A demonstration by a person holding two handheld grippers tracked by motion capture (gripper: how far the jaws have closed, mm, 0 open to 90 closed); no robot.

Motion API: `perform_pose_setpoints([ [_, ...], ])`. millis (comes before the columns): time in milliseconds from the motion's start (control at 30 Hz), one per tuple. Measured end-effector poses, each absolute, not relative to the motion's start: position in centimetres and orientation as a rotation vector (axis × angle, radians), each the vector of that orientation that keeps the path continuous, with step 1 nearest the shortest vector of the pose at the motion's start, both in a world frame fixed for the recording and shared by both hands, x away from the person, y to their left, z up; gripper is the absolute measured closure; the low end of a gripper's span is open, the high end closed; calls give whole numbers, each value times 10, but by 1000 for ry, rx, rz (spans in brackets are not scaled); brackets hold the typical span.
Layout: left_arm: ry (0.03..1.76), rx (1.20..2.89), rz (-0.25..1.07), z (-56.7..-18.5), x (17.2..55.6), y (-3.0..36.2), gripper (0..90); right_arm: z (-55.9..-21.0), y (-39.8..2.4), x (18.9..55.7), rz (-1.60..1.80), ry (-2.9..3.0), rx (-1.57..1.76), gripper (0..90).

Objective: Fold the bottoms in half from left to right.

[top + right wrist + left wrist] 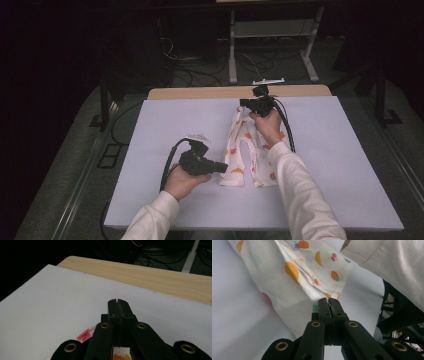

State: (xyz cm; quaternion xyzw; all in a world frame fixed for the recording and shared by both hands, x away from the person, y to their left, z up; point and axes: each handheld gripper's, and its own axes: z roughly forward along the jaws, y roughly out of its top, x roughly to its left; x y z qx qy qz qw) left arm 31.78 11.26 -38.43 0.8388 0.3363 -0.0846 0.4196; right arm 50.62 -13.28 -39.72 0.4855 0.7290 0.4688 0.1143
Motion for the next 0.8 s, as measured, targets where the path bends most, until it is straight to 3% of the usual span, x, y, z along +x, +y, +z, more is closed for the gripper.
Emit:
perform_pose_setpoints([
  [800, 718, 2149, -250, -375, 318, 57, 892, -402, -169, 512, 1388, 2207, 1408, 888],
])
